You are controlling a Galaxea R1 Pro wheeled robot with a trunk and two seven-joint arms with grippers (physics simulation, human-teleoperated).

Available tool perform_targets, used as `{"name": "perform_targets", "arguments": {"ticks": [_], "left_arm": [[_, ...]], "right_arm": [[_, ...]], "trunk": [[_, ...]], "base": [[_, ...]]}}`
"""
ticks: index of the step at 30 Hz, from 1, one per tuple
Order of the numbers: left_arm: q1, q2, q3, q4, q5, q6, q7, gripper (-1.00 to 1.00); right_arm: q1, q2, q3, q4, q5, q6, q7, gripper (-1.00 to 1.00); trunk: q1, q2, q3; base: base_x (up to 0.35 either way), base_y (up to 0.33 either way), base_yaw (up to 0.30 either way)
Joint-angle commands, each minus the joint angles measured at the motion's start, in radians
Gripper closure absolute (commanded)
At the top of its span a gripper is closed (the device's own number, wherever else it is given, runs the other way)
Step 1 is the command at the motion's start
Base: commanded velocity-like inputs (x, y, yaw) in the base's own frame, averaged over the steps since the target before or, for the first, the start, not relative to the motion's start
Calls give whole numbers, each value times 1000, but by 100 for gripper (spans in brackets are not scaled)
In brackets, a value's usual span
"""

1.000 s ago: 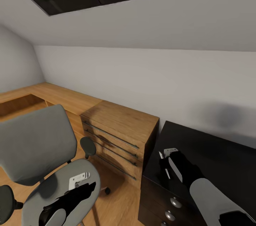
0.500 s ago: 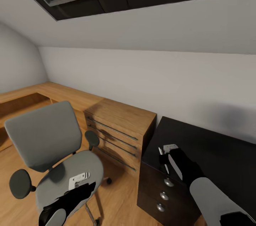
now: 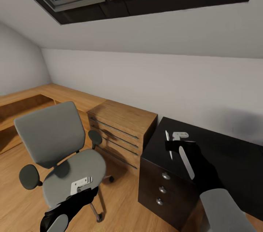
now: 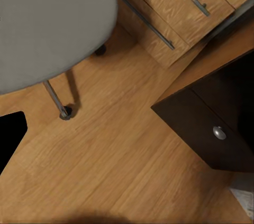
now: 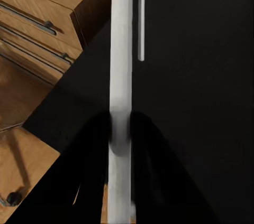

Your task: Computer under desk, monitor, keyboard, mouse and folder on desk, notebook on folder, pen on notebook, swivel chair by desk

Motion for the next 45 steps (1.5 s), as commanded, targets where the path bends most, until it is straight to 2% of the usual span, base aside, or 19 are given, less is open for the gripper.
{"name": "perform_targets", "arguments": {"ticks": [1,4,6,7,9,12,15,26,30,35,45], "left_arm": [[-1,1,-2,-1,8,0,9,-100],[-1,1,-3,-2,6,-1,9,-100],[-1,1,-4,-3,5,-1,9,-100],[-1,1,-5,-3,5,-3,9,-100],[-1,1,-5,-3,5,-4,8,-100],[-1,-1,-32,-3,4,-5,8,-100],[-1,-1,-40,-3,3,-6,9,-100],[-1,-1,-48,11,7,-6,7,-100],[-1,-1,-48,19,5,-6,9,-100],[-1,-2,-48,20,6,-6,9,-100],[-1,-2,-48,20,4,-6,9,-100]], "right_arm": [[1,-1,1,-7,-18,5,-2,100],[11,-2,0,-27,-45,5,-2,100],[12,-1,-2,-27,-46,5,-2,100],[12,-1,-31,-28,-46,5,-2,100],[12,-1,-50,-28,-46,5,-2,100],[12,0,-61,-27,-46,5,-2,100],[12,0,-62,-26,-46,5,-2,100],[12,0,-64,-21,-46,4,-10,100],[12,3,-64,-20,-47,3,-56,100],[12,3,-65,-21,-51,3,-64,100],[12,3,-70,-22,-60,3,-84,100]], "trunk": [[-4,6,2],[-15,27,11],[-23,41,18],[-27,48,21],[-35,62,29],[-46,83,39],[-58,104,50],[-58,104,54],[-58,104,54],[-58,104,54],[-58,104,58]], "base": [[-6,-3,0],[-2,-1,0],[0,0,-77],[0,0,-244],[0,0,-264],[0,0,-279],[0,0,-283],[0,14,-266],[-68,236,-61],[-96,226,-6],[-11,24,-103]]}}
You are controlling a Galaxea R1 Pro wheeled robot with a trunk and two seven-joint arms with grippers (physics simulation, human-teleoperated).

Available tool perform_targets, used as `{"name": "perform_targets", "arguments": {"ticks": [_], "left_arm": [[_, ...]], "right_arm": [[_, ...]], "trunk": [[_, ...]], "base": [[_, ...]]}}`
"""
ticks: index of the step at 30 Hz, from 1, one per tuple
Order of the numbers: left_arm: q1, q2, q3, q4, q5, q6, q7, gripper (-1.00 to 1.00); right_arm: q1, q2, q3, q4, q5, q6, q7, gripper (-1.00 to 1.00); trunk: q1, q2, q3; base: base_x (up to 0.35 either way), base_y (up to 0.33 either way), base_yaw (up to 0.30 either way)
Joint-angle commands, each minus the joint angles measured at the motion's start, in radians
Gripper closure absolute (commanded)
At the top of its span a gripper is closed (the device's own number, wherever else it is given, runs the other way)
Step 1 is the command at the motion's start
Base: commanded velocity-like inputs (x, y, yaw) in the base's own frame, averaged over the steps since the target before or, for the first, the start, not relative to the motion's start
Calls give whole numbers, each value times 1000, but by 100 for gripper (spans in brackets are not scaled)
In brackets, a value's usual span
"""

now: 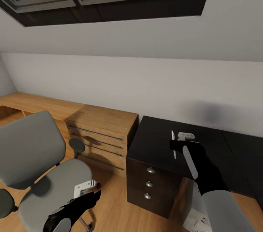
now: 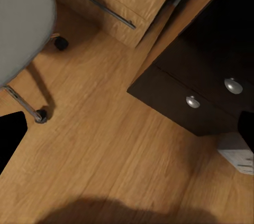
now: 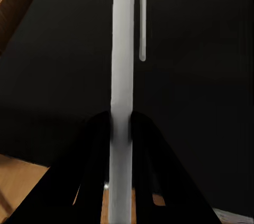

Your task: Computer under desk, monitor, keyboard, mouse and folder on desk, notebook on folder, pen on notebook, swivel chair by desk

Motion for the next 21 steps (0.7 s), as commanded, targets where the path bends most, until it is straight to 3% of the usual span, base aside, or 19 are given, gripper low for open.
{"name": "perform_targets", "arguments": {"ticks": [1,8,21], "left_arm": [[-1,1,-3,-1,8,0,9,-100],[-1,2,-10,-1,7,0,12,-100],[-1,4,-45,-3,5,-51,11,-100]], "right_arm": [[-1,-1,-5,-1,-13,3,-11,100],[-1,0,-35,-1,-13,3,-22,100],[-1,0,-40,2,-14,3,-82,100]], "trunk": [[0,-1,-1],[0,-1,4],[0,-1,13]], "base": [[-1,2,-235],[0,1,-257],[-30,0,-272]]}}
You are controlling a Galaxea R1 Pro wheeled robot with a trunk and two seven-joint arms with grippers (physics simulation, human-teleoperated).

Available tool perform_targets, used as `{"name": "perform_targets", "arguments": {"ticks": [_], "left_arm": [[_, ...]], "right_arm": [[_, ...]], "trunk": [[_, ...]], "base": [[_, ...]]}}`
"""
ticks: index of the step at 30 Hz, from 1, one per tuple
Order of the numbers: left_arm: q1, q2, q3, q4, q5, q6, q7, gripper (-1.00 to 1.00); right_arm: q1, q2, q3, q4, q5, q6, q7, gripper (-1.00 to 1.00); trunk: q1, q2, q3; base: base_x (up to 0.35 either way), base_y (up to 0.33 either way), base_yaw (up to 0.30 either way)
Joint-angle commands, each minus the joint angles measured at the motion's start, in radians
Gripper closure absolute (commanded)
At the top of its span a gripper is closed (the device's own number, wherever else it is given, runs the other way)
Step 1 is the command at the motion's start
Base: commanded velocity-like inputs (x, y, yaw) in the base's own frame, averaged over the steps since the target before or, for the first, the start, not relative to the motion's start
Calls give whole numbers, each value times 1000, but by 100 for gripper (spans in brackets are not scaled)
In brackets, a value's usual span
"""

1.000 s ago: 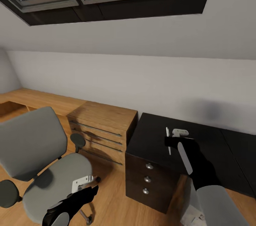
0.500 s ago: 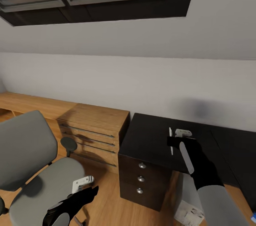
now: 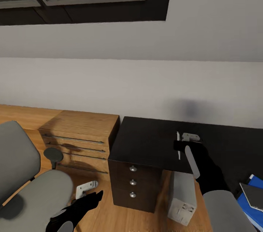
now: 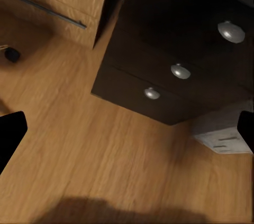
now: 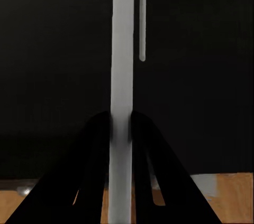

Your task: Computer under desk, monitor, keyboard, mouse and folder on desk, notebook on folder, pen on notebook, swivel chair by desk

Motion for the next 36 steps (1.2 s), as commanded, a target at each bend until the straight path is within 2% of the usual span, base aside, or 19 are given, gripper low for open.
{"name": "perform_targets", "arguments": {"ticks": [1,11,13,17,24,30,31,35,36], "left_arm": [[-1,1,-3,-2,7,-3,8,-100],[-1,3,-4,-2,6,-8,7,-100],[-1,3,-4,-1,6,-8,7,-100],[-1,3,-4,-2,6,-8,6,-100],[-1,3,-4,-1,7,-8,6,-100],[-1,3,-4,-1,7,-8,6,-100],[-1,3,-4,-1,7,-8,6,-100],[-1,1,-4,-1,8,-8,6,-100],[-1,1,-4,-1,8,-8,6,-100]], "right_arm": [[-1,0,0,-1,-13,3,-8,100],[-1,-1,-3,0,-13,-1,-12,100],[-1,-3,-14,1,-12,-3,-12,100],[-1,-5,-70,27,-12,-12,-11,100],[-1,-14,-88,72,-10,-70,-11,100],[-1,-15,-88,75,-6,-79,-11,100],[-1,-25,-89,77,-4,-87,-11,100],[-2,-98,-101,112,-8,-100,-12,100],[-2,-104,-105,120,-8,-101,-12,100]], "trunk": [[0,-1,-1],[0,-1,4],[0,-1,5],[0,-1,5],[0,-1,5],[0,-1,5],[0,-1,5],[0,-1,5],[0,-1,5]], "base": [[-243,0,-274],[-234,0,-281],[-15,0,-289],[-4,0,-292],[0,0,-287],[0,0,-62],[0,0,-3],[0,0,-1],[0,0,0]]}}
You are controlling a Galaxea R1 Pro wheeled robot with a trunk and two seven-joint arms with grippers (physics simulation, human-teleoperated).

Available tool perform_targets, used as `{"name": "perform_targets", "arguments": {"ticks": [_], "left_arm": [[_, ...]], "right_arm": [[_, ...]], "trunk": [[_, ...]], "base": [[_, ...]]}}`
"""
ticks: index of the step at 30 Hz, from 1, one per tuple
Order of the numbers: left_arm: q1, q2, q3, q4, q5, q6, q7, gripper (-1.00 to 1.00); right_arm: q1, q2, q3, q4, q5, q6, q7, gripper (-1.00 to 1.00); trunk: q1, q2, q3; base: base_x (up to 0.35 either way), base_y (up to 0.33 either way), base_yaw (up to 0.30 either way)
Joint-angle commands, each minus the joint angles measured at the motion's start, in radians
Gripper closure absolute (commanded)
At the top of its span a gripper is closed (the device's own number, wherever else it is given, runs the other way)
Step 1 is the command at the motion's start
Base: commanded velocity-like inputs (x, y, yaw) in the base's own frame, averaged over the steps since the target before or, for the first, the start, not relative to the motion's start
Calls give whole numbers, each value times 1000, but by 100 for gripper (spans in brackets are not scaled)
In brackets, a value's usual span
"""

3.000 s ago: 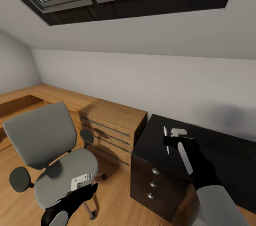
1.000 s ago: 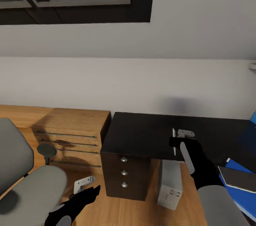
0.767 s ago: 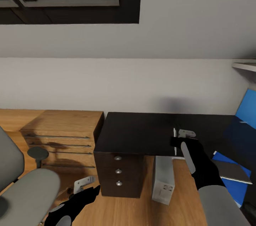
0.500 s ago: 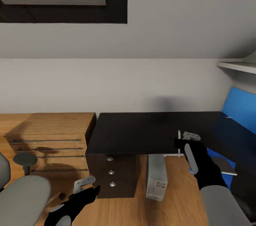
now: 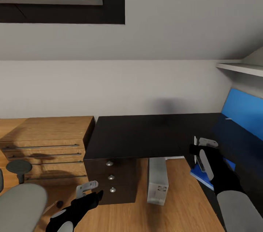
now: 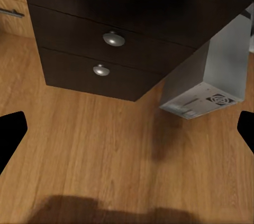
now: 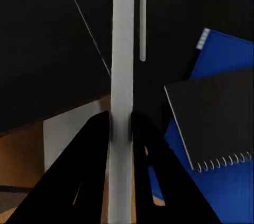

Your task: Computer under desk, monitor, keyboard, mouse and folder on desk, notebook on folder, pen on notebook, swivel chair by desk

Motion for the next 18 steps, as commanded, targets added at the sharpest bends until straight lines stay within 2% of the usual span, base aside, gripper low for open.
{"name": "perform_targets", "arguments": {"ticks": [1,4,7,9,10,11,15,18], "left_arm": [[-1,0,-2,-2,7,1,8,-100],[-1,-1,-3,-1,8,1,10,-100],[-1,-1,-4,-1,9,1,10,-100],[-1,-2,-9,-1,5,1,12,-100],[-2,-2,-46,-1,-21,0,16,-100],[-2,-2,-58,-1,-35,0,17,-100],[-2,-2,-75,-1,-65,0,18,-100],[-2,-2,-79,-1,-74,1,18,-100]], "right_arm": [[-1,-13,-9,14,-15,1,-6,100],[-4,-43,-39,74,-15,-23,-5,100],[-8,-54,-44,124,-15,-51,-5,100],[-24,-66,-47,193,-13,-102,-5,100],[-35,-74,-48,232,-12,-139,-6,100],[-37,-77,-48,239,-12,-146,-7,100],[-41,-89,-48,254,-12,-156,-7,100],[-47,-99,-48,278,-12,-159,-7,100]], "trunk": [[0,-1,-1],[0,-1,-1],[0,-1,-1],[0,-1,-1],[0,-1,-1],[0,-1,-1],[0,-1,-1],[0,-1,-1]], "base": [[0,0,0],[0,-5,0],[0,-47,0],[40,-140,0],[149,-211,0],[135,-173,0],[71,-89,0],[19,-23,0]]}}
